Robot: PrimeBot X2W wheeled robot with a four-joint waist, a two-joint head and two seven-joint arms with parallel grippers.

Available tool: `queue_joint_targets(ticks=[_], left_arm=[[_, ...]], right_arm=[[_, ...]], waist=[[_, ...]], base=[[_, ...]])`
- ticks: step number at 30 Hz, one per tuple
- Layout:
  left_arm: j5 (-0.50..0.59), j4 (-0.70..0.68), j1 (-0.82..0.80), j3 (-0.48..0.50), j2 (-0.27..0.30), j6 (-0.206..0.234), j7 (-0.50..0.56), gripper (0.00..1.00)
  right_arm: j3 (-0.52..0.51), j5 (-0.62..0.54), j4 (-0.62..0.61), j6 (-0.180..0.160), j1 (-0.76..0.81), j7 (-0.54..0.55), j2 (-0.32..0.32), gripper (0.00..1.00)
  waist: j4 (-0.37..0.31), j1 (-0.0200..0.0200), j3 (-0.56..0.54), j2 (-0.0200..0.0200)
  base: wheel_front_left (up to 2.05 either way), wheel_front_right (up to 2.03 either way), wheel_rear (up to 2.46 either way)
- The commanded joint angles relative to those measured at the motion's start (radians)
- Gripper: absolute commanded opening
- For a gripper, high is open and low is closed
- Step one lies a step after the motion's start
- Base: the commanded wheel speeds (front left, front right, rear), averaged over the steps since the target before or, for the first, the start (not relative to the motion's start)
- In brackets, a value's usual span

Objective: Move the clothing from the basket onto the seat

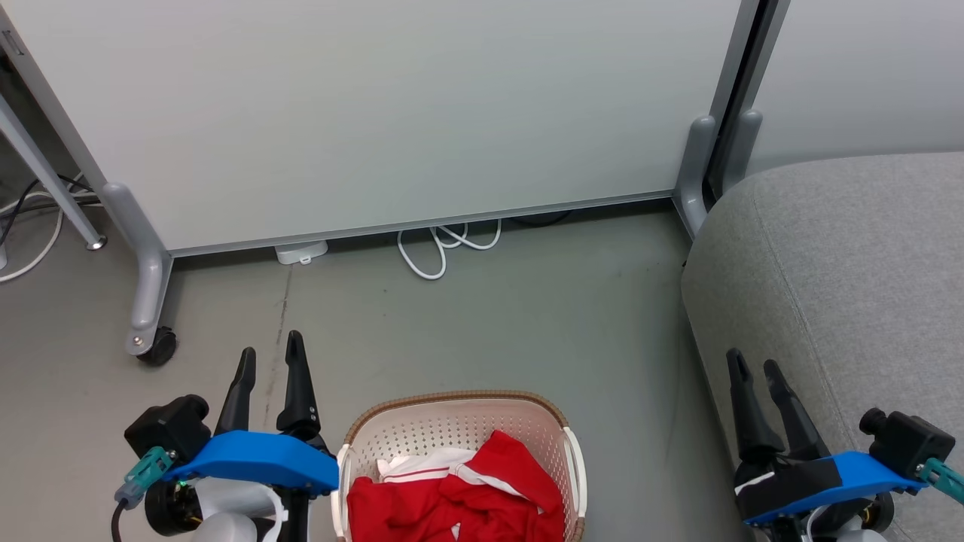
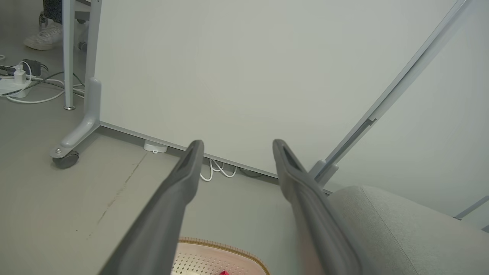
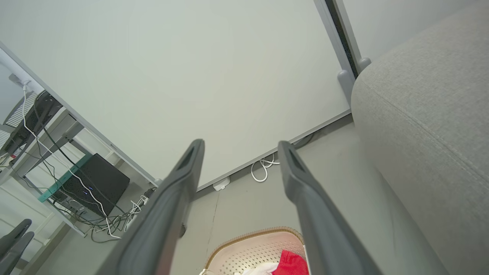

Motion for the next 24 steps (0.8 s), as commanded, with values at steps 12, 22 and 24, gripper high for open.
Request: queue_joint_targets(ticks=[12, 22, 24], left_arm=[[0.13, 0.002, -0.033, -0.027, 0.005, 0.009, -0.036, 1.0], [0.217, 0.026, -0.038, -0.043, 0.001, -0.001, -0.059, 1.0], [0.234, 0.031, -0.038, -0.047, 0.0, -0.001, -0.064, 1.0]], right_arm=[[0.018, -0.13, -0.008, 0.002, -0.013, -0.036, -0.005, 1.0], [0.03, -0.221, -0.001, 0.002, -0.014, -0.059, -0.005, 1.0], [0.032, -0.24, 0.0, 0.002, -0.014, -0.064, -0.006, 1.0]], waist=[[0.001, 0.0, -0.004, -0.0001], [0.002, 0.0, -0.007, -0.0001], [0.003, 0.0, -0.008, -0.0001]], base=[[0.0, 0.0, 0.0], [0.0, 0.0, 0.0], [0.0, 0.0, 0.0]])
